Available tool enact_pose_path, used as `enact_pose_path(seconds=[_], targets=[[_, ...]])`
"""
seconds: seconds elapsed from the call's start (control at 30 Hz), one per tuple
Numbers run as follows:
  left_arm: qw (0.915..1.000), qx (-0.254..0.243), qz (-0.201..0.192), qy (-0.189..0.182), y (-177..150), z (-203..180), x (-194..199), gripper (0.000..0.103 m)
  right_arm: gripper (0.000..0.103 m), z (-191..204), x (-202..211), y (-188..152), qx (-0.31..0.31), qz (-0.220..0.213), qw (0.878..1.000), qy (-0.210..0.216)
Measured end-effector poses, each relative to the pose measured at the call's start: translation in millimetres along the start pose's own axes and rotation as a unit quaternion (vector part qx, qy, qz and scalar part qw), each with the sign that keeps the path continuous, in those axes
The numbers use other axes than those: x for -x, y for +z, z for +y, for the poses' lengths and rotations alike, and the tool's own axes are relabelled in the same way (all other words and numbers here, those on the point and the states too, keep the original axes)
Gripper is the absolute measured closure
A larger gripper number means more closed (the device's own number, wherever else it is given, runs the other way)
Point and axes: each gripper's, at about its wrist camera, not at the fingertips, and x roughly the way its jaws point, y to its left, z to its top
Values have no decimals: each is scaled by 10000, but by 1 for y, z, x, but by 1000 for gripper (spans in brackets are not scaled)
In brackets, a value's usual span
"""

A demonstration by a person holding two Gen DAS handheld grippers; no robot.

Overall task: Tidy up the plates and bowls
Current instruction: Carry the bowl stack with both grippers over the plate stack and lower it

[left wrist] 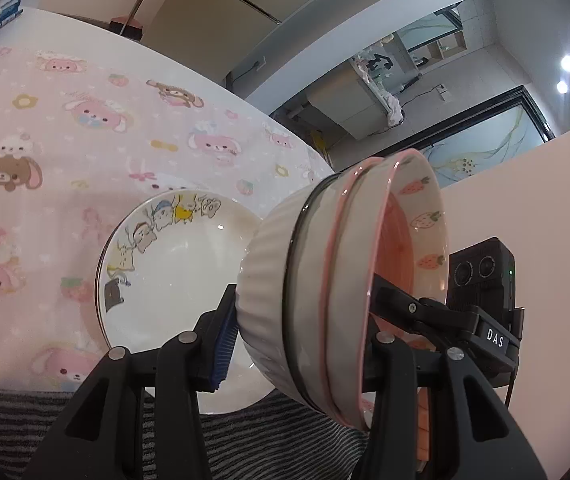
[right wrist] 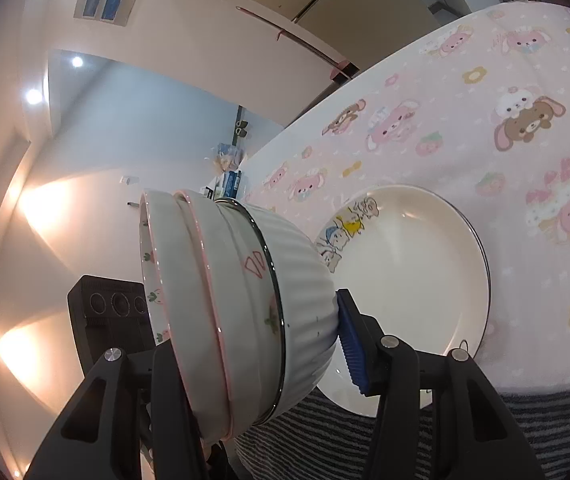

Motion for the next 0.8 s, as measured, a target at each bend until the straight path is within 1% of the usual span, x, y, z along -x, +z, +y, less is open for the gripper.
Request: enact_pose_path(seconds=[0.17, 0.37, 0.6, 0.73, 0.8], targets=[[10000, 21, -47, 65, -11, 11, -4, 60, 51, -11, -10, -8, -33, 98, 9999, 31], [9999, 73, 39, 145, -16, 28, -17, 60, 51, -30, -28, -11, -157, 248, 9996, 50], [9999, 54, 90, 11, -20, 41, -30, 59, 51, -40, -35, -12, -178, 296, 9994, -83], [9999, -11, 106, 39, -22, 42, -35, 59, 51, -47, -37, -13, -218, 328, 9992, -80], [9999, 42, 151, 27, -23, 46, -38, 59, 51, -48, -39, -14, -198, 333, 9991, -158]])
